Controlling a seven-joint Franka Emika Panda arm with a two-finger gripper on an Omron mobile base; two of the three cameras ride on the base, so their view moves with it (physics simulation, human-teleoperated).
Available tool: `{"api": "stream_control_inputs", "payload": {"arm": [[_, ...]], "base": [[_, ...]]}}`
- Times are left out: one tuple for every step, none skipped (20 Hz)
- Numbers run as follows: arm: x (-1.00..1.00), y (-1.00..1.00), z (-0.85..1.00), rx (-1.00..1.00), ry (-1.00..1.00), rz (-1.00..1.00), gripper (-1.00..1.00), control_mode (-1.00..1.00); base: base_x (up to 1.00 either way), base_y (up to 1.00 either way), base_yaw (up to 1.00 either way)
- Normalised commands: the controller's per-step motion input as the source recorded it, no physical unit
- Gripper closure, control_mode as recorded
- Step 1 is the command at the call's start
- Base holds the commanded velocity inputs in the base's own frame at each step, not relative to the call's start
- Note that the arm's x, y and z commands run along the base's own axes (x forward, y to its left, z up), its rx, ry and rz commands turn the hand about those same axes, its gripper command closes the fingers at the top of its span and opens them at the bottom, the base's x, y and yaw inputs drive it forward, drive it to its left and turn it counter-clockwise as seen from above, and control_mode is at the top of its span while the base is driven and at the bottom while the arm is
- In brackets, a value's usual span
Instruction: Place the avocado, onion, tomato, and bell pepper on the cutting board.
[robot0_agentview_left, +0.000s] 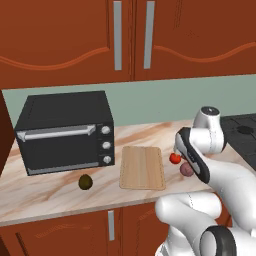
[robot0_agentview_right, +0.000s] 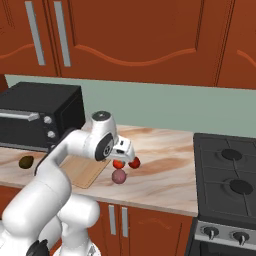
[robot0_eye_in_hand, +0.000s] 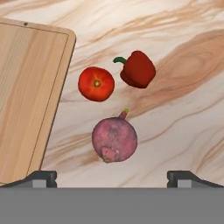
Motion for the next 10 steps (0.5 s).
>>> {"api": "stream_control_inputs", "payload": {"arm": [[0.00, -0.06, -0.21, 0.00, 0.00, 0.00, -1.00, -1.00], [0.01, -0.07, -0.22, 0.00, 0.00, 0.00, -1.00, -1.00], [0.06, -0.09, -0.25, 0.00, 0.00, 0.00, -1.00, -1.00], [0.02, -0.09, -0.26, 0.00, 0.00, 0.00, -1.00, -1.00], [0.04, -0.09, -0.29, 0.00, 0.00, 0.00, -1.00, -1.00], [0.03, -0.06, -0.31, 0.00, 0.00, 0.00, -1.00, -1.00], [0.02, -0.02, -0.32, 0.00, 0.00, 0.00, -1.00, -1.00], [0.00, 0.00, -0.36, 0.00, 0.00, 0.00, -1.00, -1.00], [0.00, 0.00, -0.39, 0.00, 0.00, 0.00, -1.00, -1.00], [0.00, 0.00, -0.37, 0.00, 0.00, 0.00, -1.00, -1.00]], "base": [[0.00, 0.00, 0.00], [0.00, 0.00, 0.00], [0.00, 0.00, 0.00], [0.00, 0.00, 0.00], [0.00, 0.00, 0.00], [0.00, 0.00, 0.00], [0.00, 0.00, 0.00], [0.00, 0.00, 0.00], [0.00, 0.00, 0.00], [0.00, 0.00, 0.00]]}}
